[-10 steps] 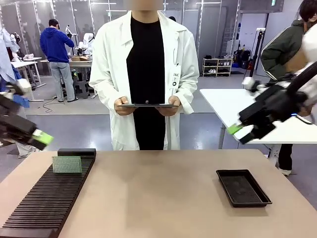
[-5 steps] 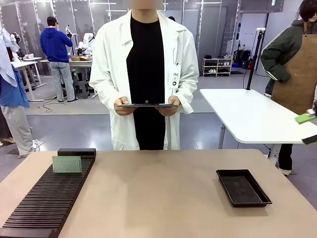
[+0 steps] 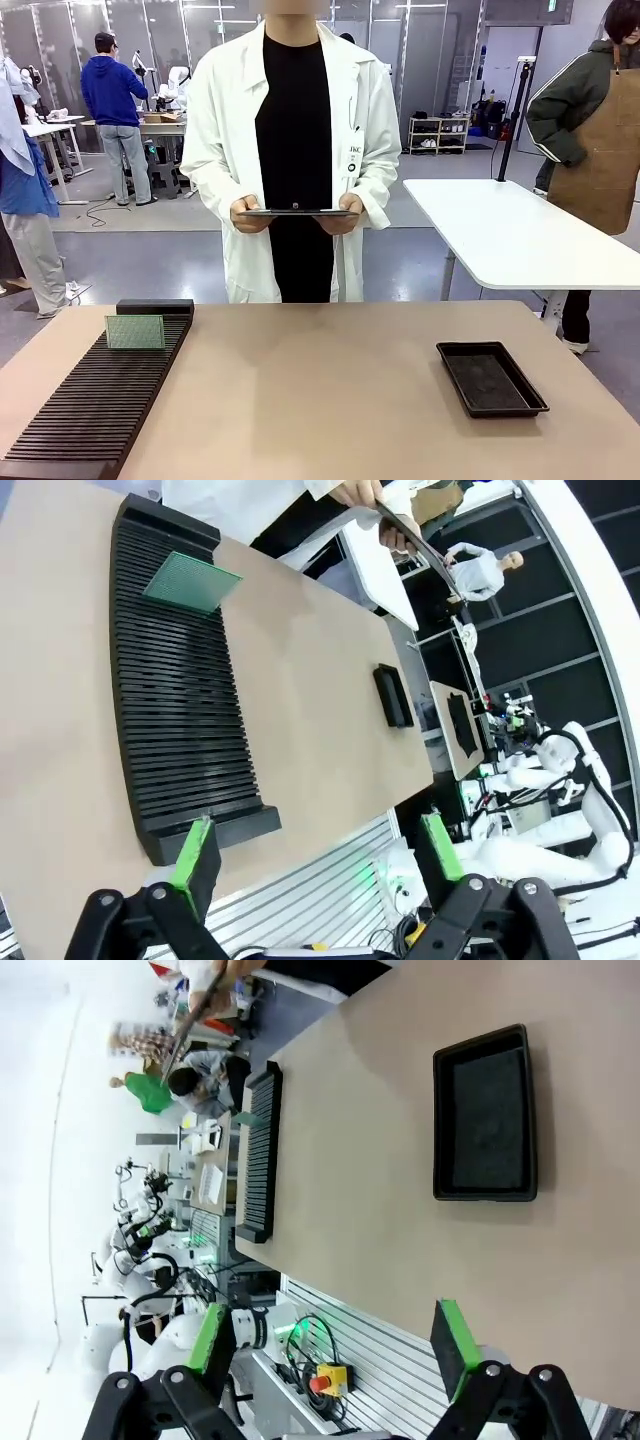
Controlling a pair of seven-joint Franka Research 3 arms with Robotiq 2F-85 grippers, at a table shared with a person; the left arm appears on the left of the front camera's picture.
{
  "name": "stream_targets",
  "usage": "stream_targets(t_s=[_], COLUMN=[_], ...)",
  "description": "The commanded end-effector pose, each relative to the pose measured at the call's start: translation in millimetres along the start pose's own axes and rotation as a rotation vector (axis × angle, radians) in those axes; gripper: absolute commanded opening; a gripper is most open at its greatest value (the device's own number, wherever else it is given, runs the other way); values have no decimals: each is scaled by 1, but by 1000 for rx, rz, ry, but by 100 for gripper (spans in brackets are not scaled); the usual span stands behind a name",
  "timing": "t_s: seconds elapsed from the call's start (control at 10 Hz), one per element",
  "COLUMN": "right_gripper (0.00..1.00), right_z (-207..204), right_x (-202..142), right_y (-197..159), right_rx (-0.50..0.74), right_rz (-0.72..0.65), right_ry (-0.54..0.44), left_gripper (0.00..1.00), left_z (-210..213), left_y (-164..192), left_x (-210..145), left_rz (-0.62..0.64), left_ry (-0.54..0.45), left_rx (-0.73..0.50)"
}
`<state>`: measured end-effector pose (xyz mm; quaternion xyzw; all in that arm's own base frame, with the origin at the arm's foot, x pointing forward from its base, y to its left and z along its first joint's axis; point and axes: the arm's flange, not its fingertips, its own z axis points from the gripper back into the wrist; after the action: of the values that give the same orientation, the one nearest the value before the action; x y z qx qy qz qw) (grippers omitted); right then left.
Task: Inspect the PCB.
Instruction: Pick up the Blank PCB and present it to the human.
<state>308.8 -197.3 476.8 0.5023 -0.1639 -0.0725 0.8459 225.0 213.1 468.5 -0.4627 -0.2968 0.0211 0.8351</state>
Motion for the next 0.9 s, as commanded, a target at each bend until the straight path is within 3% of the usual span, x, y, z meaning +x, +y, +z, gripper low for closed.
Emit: stream_targets(t_s=[0.0, 0.1, 0.8], right_gripper=[100, 100, 100], right_z=[-5, 0, 0], right_x=[-3, 0, 0], right_y=[-6, 0, 0], right_rx=[62, 0, 0], right_rz=[26, 0, 0], right_ry=[-42, 0, 0], left_gripper=[100, 100, 100], left_z=[-11, 0, 0], left_y=[0, 0, 3], left_x=[-4, 0, -1], left_rz=[-52, 0, -3], left_ry=[-4, 0, 1], left_rx=[-26, 0, 16])
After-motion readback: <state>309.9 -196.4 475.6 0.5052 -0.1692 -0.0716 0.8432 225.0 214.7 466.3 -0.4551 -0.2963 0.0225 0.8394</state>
